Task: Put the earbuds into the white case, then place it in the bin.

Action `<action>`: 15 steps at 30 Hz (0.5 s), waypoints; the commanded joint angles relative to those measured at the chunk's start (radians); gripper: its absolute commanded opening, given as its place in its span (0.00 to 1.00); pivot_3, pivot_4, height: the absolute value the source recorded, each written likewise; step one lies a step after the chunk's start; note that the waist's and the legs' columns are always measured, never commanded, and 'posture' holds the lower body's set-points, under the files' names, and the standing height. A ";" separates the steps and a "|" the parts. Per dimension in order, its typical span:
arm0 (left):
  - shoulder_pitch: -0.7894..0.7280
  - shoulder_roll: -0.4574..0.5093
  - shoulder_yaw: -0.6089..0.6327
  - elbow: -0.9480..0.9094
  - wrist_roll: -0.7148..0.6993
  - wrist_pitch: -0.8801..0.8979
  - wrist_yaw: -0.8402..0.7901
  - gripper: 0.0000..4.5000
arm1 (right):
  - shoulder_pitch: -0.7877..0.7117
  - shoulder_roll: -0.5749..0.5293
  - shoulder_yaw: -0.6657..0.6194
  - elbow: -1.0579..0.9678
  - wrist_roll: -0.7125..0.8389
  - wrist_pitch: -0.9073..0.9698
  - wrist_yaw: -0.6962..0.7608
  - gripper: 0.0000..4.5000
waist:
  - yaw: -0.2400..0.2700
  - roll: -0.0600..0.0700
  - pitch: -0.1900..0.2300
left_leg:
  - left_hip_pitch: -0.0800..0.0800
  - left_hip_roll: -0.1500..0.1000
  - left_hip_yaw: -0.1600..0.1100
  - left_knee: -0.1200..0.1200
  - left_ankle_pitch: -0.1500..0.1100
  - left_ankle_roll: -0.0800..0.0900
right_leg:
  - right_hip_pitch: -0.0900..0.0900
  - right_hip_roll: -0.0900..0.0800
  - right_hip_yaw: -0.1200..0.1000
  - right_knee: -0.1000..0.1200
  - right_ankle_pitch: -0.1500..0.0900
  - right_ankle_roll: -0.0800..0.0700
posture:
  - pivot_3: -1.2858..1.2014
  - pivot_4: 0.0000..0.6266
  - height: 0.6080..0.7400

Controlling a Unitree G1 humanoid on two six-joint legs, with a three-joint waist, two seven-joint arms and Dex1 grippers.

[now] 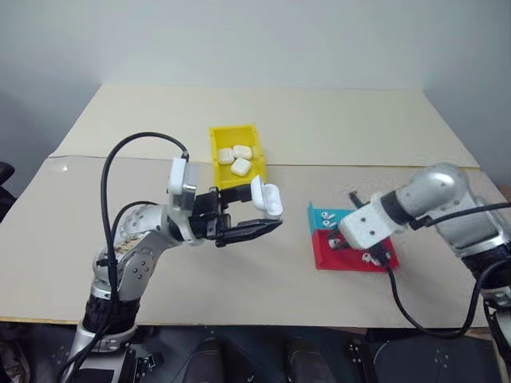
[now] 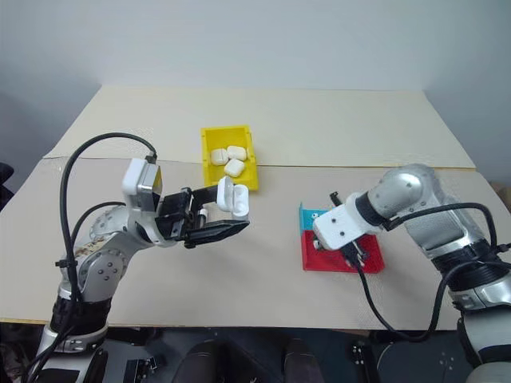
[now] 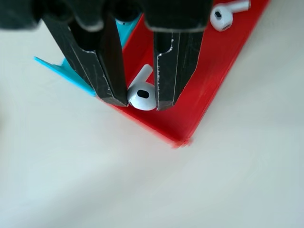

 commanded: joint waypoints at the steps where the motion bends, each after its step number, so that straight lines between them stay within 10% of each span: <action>1: -0.036 -0.004 0.008 0.009 -0.013 -0.018 -0.019 0.62 | 0.012 0.015 -0.175 -0.093 0.221 0.278 -0.065 0.15 | 0.003 0.000 0.000 | 0.000 0.000 0.000 0.000 0.000 0.000 | 0.000 0.000 0.000 0.000 0.000 0.000 | 0.52 0.24 1.00; 8: -0.106 -0.011 0.003 0.080 -0.023 -0.010 -0.079 0.62 | 0.055 0.134 -0.535 -0.202 0.780 0.743 -0.285 0.15 | 0.003 0.000 0.000 | -0.001 0.000 -0.001 0.000 0.000 0.000 | 0.001 0.000 0.000 -0.001 0.000 0.000 | 0.52 0.24 1.00; 15: -0.182 -0.014 -0.015 0.148 -0.020 0.011 -0.142 0.62 | 0.047 0.290 -0.603 -0.308 0.996 0.811 -0.552 0.15 | -0.003 0.000 0.000 | -0.001 0.000 -0.001 0.000 0.000 0.000 | 0.000 0.000 0.000 0.000 0.000 0.000 | 0.52 0.24 1.00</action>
